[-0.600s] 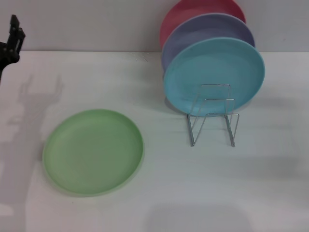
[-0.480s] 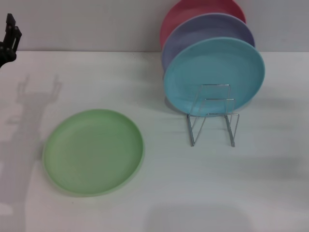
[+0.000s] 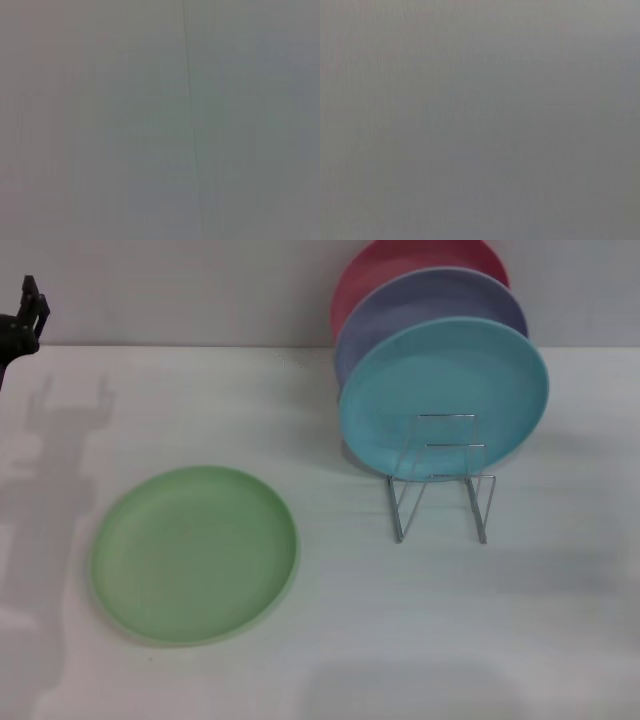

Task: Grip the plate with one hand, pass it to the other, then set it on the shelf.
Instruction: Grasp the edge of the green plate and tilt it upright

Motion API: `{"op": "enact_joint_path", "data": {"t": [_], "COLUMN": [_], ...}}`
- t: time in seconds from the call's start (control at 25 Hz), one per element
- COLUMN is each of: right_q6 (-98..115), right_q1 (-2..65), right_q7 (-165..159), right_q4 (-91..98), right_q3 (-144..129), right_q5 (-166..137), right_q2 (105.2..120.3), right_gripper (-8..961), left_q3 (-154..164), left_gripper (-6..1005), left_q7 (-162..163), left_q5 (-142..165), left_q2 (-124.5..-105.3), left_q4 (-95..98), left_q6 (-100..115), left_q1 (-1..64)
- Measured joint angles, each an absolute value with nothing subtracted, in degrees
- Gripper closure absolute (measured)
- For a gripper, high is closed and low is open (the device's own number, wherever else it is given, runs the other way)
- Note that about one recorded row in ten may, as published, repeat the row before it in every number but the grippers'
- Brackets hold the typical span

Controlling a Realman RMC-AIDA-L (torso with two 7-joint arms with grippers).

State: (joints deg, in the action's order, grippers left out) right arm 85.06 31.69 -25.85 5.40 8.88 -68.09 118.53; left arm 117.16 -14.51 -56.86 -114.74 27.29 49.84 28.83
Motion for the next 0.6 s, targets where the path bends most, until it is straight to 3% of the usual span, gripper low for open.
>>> {"op": "enact_joint_path", "data": {"t": [0.08,0.2,0.36,0.52,0.6], "right_q6": [84.05,83.01,81.85,81.77,81.72], "right_q1": [32.23,32.97,34.01,34.24,34.37], "right_q7": [-25.81,-25.75,-25.68,-25.66,-25.66], "right_q4": [5.50,5.80,6.48,6.67,6.99], "right_q3": [8.87,8.82,8.79,8.81,8.84], "right_q5": [-68.07,-68.05,-68.02,-68.02,-68.02], "right_q2": [118.41,118.31,118.26,118.15,118.10], "right_gripper": [226,226,227,227,227], "left_q3": [111.29,100.83,86.97,83.27,75.82], "left_gripper": [214,215,215,215,215], "left_q7": [-19.63,-26.69,-33.55,-33.65,-31.11], "left_q5": [-54.50,-50.62,-47.18,-47.06,-46.97], "left_q2": [-114.20,-114.88,-118.01,-118.21,-118.08], "left_q4": [34.02,48.44,66.69,71.39,76.30], "left_q6": [40.58,25.81,1.18,-9.19,-28.83], "left_q1": [26.98,22.36,17.43,16.97,18.04]}}
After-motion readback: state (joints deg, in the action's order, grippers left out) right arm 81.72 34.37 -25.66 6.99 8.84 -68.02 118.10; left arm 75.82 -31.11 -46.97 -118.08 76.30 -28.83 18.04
